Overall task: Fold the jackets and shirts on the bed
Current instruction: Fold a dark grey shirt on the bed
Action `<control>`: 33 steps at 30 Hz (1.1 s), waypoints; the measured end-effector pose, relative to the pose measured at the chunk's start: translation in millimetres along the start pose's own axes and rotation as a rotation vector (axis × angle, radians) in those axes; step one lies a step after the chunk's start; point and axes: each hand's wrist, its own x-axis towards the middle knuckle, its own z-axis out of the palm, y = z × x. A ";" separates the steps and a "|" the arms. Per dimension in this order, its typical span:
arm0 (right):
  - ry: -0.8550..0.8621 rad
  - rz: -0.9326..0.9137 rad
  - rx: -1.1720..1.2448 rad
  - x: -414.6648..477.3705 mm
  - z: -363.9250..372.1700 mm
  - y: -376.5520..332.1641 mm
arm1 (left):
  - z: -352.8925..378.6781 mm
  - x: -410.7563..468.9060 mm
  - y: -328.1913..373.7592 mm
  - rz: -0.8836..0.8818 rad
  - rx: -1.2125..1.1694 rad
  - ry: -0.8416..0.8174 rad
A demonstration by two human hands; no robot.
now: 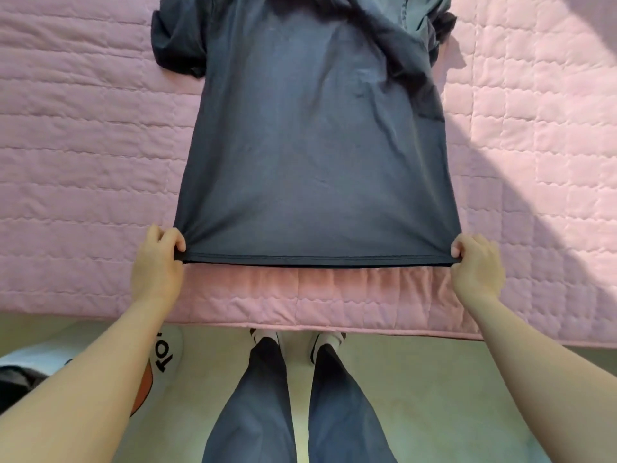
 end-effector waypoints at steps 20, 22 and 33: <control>-0.264 -0.031 0.134 -35.2 14.2 50.7 | 9.4 -63.5 -33.2 -0.172 -0.168 -0.155; -0.235 -0.039 0.108 -40.4 12.7 50.8 | 6.2 -66.4 -35.6 -0.164 -0.155 -0.139; -0.474 0.015 -0.163 -56.8 15.2 53.5 | 11.2 -85.5 -57.1 -0.159 0.039 -0.393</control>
